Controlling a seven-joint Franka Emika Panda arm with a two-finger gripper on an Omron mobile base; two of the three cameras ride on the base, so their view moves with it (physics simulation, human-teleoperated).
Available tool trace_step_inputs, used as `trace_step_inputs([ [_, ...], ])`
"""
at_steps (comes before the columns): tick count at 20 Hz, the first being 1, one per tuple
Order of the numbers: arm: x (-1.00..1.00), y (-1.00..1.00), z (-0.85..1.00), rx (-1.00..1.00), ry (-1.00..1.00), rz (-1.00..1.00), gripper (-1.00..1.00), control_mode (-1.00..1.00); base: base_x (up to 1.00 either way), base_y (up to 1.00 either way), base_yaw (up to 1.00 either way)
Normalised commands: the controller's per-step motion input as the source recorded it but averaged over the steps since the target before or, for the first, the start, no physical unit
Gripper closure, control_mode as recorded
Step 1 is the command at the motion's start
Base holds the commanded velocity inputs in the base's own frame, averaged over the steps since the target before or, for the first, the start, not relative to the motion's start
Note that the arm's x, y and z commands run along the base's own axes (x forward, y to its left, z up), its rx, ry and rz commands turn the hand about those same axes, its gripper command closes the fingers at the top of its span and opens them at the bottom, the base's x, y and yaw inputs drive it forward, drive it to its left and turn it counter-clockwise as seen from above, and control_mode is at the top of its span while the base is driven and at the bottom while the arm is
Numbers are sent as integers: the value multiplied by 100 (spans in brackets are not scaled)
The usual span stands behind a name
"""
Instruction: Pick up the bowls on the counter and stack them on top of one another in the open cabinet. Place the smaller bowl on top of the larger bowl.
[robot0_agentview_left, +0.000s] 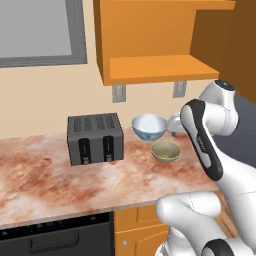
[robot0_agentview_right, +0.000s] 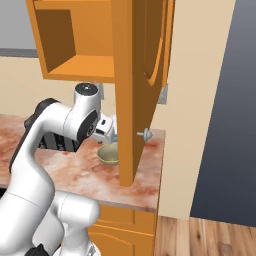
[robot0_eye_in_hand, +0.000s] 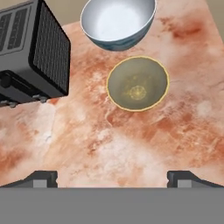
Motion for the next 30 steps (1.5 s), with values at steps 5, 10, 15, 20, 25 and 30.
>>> trace_step_inputs([
  [5,0,-7,-25,0,0,-9,-100,-100,0,0,0],
  [10,0,-11,-18,2,0,-5,-100,-100,0,0,0],
  [15,0,-14,-16,3,1,-1,-100,-100,0,0,0],
  [20,0,-15,-17,2,2,0,-100,-100,0,0,0],
  [25,0,-14,-21,1,3,0,-100,-100,0,0,0],
  [30,0,-7,-26,0,0,-1,-100,-100,0,0,0],
])
